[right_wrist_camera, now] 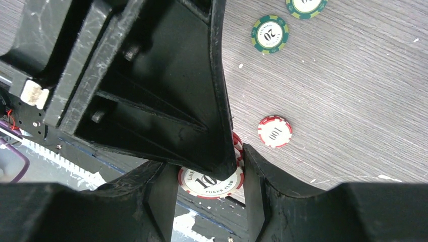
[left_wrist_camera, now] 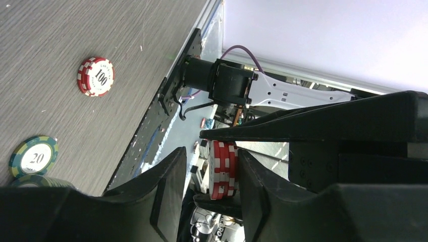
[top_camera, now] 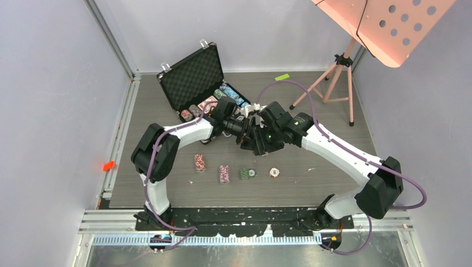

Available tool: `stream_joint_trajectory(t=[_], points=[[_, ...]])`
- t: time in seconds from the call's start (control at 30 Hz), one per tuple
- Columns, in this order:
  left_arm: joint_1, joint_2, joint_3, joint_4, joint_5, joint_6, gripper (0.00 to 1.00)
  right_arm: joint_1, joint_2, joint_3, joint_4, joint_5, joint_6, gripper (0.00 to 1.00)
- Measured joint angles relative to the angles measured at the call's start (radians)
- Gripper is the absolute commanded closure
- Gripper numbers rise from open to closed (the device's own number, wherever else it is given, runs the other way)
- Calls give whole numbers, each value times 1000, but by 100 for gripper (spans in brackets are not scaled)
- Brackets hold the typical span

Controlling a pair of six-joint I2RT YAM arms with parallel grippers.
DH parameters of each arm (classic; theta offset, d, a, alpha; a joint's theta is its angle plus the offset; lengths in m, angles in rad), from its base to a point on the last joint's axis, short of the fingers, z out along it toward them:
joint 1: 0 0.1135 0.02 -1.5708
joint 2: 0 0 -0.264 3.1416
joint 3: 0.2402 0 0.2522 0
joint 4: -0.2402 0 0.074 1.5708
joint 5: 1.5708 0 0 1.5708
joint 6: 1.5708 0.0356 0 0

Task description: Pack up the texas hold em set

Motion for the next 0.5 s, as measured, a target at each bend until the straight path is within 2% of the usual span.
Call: stream_joint_trajectory(t=[0.2,0.37,0.5], points=[[0,11,0,0,-6,0,51,2,11,11,-14,24,-1,100],[-1,13,1,2,-6,-1,68,4,30,23,-27,27,-4,99],[-3,13,2,6,-3,-1,75,7,45,24,-31,27,-5,99]])
